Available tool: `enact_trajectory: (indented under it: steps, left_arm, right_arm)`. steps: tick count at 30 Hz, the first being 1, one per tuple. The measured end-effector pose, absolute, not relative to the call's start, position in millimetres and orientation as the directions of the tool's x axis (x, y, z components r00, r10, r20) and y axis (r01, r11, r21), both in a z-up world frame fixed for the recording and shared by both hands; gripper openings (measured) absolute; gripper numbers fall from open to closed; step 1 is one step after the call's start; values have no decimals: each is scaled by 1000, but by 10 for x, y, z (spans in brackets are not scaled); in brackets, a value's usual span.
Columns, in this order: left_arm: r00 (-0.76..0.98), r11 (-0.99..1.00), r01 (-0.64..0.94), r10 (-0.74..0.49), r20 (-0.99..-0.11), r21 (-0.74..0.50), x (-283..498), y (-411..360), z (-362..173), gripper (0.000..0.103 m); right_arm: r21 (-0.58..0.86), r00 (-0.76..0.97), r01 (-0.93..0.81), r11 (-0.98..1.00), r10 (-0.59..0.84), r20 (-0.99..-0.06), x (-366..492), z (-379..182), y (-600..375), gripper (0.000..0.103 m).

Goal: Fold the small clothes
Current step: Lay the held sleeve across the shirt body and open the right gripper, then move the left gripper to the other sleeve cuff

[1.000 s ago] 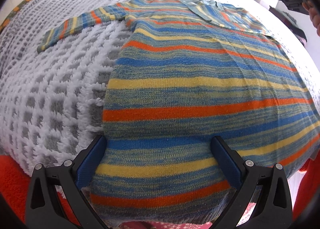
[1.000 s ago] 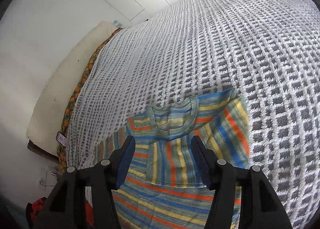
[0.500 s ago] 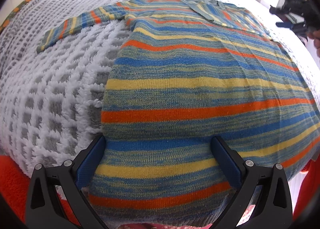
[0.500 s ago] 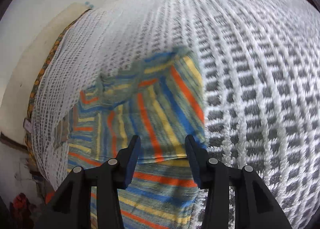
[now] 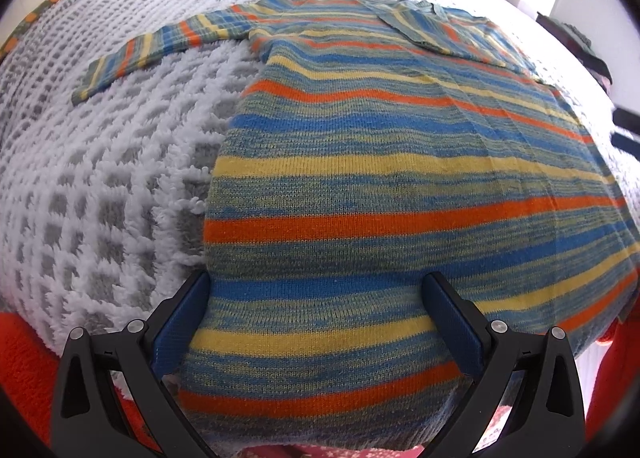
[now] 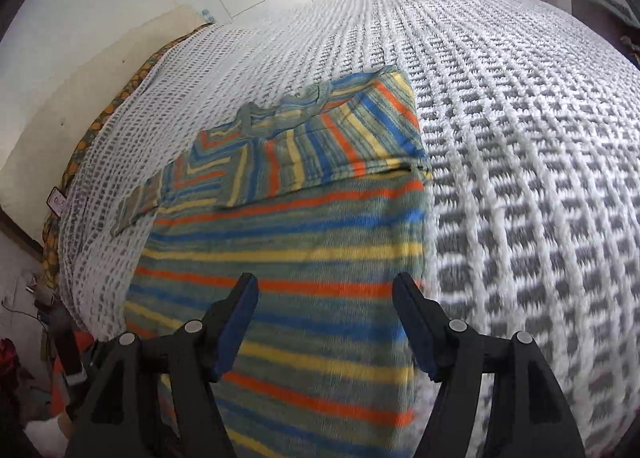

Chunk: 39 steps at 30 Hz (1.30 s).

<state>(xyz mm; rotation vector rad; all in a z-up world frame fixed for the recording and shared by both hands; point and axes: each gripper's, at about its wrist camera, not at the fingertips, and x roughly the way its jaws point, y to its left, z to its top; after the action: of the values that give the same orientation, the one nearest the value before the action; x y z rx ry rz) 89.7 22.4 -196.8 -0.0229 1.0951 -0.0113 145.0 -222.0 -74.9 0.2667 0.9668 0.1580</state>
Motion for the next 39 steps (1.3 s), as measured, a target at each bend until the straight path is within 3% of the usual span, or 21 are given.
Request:
enact_trajectory:
  steps: [2,5,13,18,23,29,39]
  left_arm:
    - [457,1000,-7,-13,-889,-18,900,209,-1971,103]
    - [456,1000,-10,-8,-890,-14,903,195,-1971,103]
    - [457,1000,-9,-11,-889,-17,898,215,-1975,103]
    - [457,1000,-10,-3,-890,-8,904,211,-1980,103]
    - [450,1000,-5,-5,-893,-8,931,215,-1991,103]
    - [447,1000,-5,-11,-894,-15,937,228,-1995,103]
    - [433,1000,-1,-28,-901,-31,958,258,-1963,103]
  right_arm:
    - [259,547,-19,966,227,-806,1281,-798,-2176,78]
    - [203,444,-3,979,183,-877,1201,-1123,-2171,78]
    - [145,632,-60,988,150,-760,1120,-680,-2054,80]
    - [158,525,-122,980,198,-828,1120,-978,-1867,80]
    - [125,553,-172,977,201,-809,1082,-931,-1739,80]
    - [132,469,-174,976,200,-860,1122,-1176,-1704,81]
    - [175,460,-163,971,231,-857,1132,-1252,-1738,87]
